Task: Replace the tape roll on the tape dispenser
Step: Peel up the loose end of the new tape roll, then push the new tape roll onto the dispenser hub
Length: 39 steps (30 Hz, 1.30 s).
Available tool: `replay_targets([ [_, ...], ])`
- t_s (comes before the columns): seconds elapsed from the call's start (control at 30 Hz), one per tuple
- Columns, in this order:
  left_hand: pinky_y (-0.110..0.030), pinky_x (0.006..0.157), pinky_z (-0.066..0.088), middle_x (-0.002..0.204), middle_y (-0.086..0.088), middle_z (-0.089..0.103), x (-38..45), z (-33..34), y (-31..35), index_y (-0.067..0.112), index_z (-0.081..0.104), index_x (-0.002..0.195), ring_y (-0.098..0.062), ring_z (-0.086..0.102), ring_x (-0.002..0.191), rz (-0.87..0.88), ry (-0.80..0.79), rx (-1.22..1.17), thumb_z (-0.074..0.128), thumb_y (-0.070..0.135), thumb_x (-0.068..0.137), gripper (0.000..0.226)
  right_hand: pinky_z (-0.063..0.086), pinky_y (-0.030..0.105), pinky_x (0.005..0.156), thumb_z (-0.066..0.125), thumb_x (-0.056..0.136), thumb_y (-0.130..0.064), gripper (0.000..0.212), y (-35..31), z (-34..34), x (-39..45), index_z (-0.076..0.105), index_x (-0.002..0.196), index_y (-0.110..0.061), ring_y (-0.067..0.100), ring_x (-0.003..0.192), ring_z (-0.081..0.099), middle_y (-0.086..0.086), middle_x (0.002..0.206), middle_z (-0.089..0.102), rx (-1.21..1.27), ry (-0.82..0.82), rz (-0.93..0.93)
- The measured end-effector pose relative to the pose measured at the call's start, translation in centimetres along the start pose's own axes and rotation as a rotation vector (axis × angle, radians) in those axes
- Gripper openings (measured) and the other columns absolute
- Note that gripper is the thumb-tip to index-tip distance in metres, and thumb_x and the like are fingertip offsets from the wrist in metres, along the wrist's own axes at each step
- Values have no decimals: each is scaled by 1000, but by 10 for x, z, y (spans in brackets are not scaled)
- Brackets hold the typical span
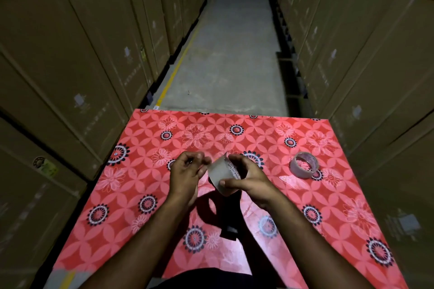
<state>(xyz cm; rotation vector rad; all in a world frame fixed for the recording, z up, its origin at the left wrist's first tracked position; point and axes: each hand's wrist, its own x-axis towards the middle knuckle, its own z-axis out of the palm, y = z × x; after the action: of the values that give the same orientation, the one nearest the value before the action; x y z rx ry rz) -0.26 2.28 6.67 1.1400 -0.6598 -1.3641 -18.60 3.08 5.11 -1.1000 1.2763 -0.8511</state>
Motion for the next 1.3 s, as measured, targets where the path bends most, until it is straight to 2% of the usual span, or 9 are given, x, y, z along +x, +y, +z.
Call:
replay_targets([
  [0.1, -19, 69, 62, 74, -2, 73, 2, -2, 0, 5, 56, 86, -8, 76, 72, -34, -15, -70, 52, -2, 104, 20, 54, 18, 80, 93, 56, -21, 90, 5, -1, 1, 51, 135, -11, 10, 112, 63, -1, 126, 62, 98, 46, 83],
  [0.2, -22, 70, 63, 75, -2, 71, 3, -1, -2, 6, 54, 85, -11, 75, 72, -40, -42, -61, 53, -2, 104, 20, 57, 28, 84, 97, 60, -23, 90, 9, -1, 1, 54, 137, -5, 21, 112, 66, 8, 127, 65, 108, 52, 138],
  [0.33, -25, 63, 64, 90, -7, 65, 3, -2, -5, 9, 49, 88, -10, 73, 68, -61, -1, -107, 47, 2, 108, 22, 55, 21, 88, 89, 58, 0, 78, 12, -12, 2, 58, 129, -10, 16, 115, 64, 5, 127, 65, 100, -33, 69],
  [0.6, -29, 66, 65, 109, -10, 65, 6, -6, -10, 21, 45, 94, -23, 77, 82, -143, -105, -208, 44, 17, 111, 17, 53, 26, 96, 78, 61, 11, 83, 16, -32, 4, 53, 138, -4, 15, 126, 60, 3, 139, 62, 124, -143, 2],
  [0.7, -33, 74, 66, 108, -10, 65, 9, -9, -15, 22, 46, 94, -25, 71, 92, -157, -126, -203, 43, 17, 111, 18, 54, 23, 92, 80, 61, 8, 79, 18, -35, 5, 55, 134, -11, 2, 119, 64, -7, 132, 65, 70, -124, 1],
  [0.8, -48, 96, 59, 103, -6, 64, 14, -15, -20, 17, 51, 93, -19, 64, 97, -150, -110, -153, 47, 10, 109, 18, 53, 27, 99, 88, 58, 8, 91, 17, -41, 7, 52, 139, -11, 7, 122, 63, -1, 137, 63, -21, -38, -41],
  [0.9, -39, 90, 51, 96, 1, 60, 20, -23, -26, 17, 57, 92, -14, 57, 89, -172, -51, -13, 55, 9, 105, 15, 52, 26, 101, 88, 61, 15, 92, 12, -48, 11, 51, 141, -12, -1, 117, 64, -5, 133, 62, -133, 10, -101],
  [1.13, -27, 74, 49, 99, 2, 65, 37, -46, -44, 15, 69, 108, -14, 56, 83, -302, 21, 25, 57, 10, 105, 13, 51, 25, 104, 96, 58, -6, 97, 0, -58, 26, 51, 144, -16, -2, 122, 60, -7, 137, 61, -446, 31, -250],
  [1.3, -30, 62, 39, 89, -3, 62, 45, -58, -43, 30, 78, 99, -17, 51, 69, -277, 48, 195, 72, 25, 96, 8, 46, 16, 104, 94, 55, -35, 101, -9, -62, 37, 50, 144, -18, 3, 122, 59, -8, 136, 60, -533, 30, -264],
])
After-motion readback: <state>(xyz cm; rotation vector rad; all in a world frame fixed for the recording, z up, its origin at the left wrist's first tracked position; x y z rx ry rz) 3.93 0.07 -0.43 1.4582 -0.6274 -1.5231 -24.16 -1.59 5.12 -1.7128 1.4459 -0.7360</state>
